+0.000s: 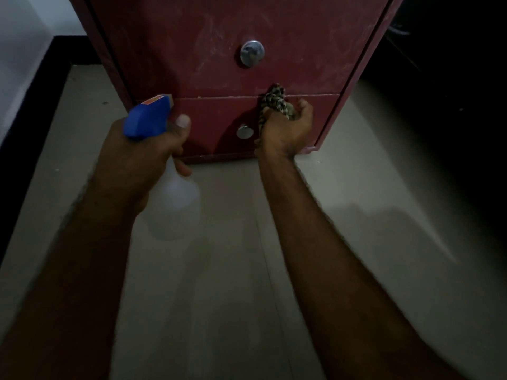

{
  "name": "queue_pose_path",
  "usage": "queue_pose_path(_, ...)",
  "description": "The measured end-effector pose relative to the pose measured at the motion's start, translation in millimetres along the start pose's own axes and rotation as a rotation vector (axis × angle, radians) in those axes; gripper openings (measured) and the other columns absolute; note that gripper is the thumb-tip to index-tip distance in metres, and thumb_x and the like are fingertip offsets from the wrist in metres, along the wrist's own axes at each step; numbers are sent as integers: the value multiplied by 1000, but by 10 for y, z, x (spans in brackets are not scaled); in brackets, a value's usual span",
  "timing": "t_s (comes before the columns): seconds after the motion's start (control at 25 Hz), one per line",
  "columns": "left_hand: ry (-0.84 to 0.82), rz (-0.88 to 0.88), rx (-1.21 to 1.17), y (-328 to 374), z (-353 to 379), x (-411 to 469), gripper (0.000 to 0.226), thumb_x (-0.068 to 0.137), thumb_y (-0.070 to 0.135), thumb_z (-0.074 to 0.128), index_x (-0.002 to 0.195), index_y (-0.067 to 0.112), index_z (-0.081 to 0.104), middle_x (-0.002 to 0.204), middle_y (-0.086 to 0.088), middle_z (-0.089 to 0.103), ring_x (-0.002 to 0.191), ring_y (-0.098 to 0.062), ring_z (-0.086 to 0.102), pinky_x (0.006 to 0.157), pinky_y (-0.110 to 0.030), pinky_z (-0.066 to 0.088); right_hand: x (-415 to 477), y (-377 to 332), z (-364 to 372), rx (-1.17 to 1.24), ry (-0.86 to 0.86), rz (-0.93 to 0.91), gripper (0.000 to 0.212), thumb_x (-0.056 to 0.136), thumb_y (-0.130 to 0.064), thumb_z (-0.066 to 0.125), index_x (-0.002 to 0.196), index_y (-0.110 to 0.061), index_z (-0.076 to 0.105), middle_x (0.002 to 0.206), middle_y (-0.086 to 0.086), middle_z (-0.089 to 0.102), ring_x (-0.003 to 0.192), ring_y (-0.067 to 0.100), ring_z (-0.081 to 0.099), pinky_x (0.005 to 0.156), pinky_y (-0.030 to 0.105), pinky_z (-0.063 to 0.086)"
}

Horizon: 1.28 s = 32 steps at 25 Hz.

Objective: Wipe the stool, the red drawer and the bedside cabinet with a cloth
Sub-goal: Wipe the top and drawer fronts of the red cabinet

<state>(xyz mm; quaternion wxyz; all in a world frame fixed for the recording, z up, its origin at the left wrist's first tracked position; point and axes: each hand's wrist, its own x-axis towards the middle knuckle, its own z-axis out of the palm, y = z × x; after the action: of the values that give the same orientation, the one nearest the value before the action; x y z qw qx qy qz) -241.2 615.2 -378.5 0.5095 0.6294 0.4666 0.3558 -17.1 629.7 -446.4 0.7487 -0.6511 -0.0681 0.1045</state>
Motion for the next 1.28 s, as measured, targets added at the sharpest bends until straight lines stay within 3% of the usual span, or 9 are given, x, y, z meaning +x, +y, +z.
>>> queue_pose_path(0.16, 34, -9, -27, -26, -210, -22, 41, 90, 47, 71, 127, 34, 58, 88, -7, 64, 65, -26, 70, 90, -64, 55, -167, 33, 111, 20, -57, 20, 47, 77, -3, 79, 116, -21, 59, 80, -10, 71, 69, 14, 73, 71, 48, 64)
queue_pose_path(0.36, 80, -24, -24, -13, -404, -77, 27, 92, 44, 69, 114, 29, 64, 91, -1, 67, 67, -23, 71, 92, -60, 56, -597, 174, 421, -14, -146, 40, 57, 59, -22, 82, 107, -40, 56, 89, -8, 76, 82, 25, 75, 75, 53, 63)
queue_pose_path(0.44, 109, 3, -48, 20, -483, -110, 8, 93, 41, 69, 89, 42, 62, 85, 0, 66, 69, -26, 70, 94, -62, 54, -837, 182, 599, -20, -188, 57, 61, 59, -23, 85, 113, -37, 60, 90, -10, 76, 85, 25, 75, 79, 51, 63)
queue_pose_path(0.56, 144, 23, -82, 71, -639, -113, 17, 92, 43, 71, 77, 49, 64, 81, -2, 64, 65, -29, 69, 90, -62, 56, -1248, 76, 798, -7, -317, 116, 67, 68, -14, 92, 128, -25, 64, 92, -15, 71, 88, 17, 73, 84, 40, 63)
queue_pose_path(0.68, 164, 51, -97, 113, -751, -91, 14, 92, 42, 70, 84, 46, 60, 83, -5, 63, 62, -25, 68, 84, -52, 59, -1444, 15, 871, 42, -437, 255, 68, 78, -4, 87, 139, -18, 59, 90, -16, 60, 68, 0, 62, 54, 13, 53)
queue_pose_path(0.76, 178, 64, -98, 129, -783, -81, 15, 92, 41, 70, 86, 45, 57, 85, -7, 62, 61, -24, 67, 75, -44, 61, -1413, 19, 846, 120, -452, 324, 67, 80, 2, 84, 139, -14, 57, 101, -6, 66, 62, -1, 64, 45, 13, 50)
queue_pose_path(0.92, 174, 42, -78, 73, -780, -56, 14, 92, 43, 70, 91, 44, 56, 90, -9, 63, 62, -24, 69, 76, -41, 58, -1225, 94, 718, 330, -464, 476, 51, 83, 2, 78, 130, 1, 58, 118, 26, 72, 98, 38, 74, 84, 48, 64)
queue_pose_path(1.16, 94, 40, -24, -12, -503, -7, 13, 95, 41, 67, 91, 31, 59, 87, -7, 65, 70, -29, 70, 88, -55, 59, -729, 200, 330, 538, -489, 450, 33, 101, -8, 51, 125, 12, 62, 110, 24, 70, 93, 31, 70, 86, 37, 59)
queue_pose_path(1.28, 53, 68, -59, 66, -316, 47, 13, 92, 44, 70, 87, 36, 61, 81, -5, 64, 64, -28, 70, 81, -58, 60, -606, 107, 196, 622, -431, 481, 43, 86, -15, 61, 125, 4, 60, 112, 23, 66, 99, 33, 65, 97, 41, 53)
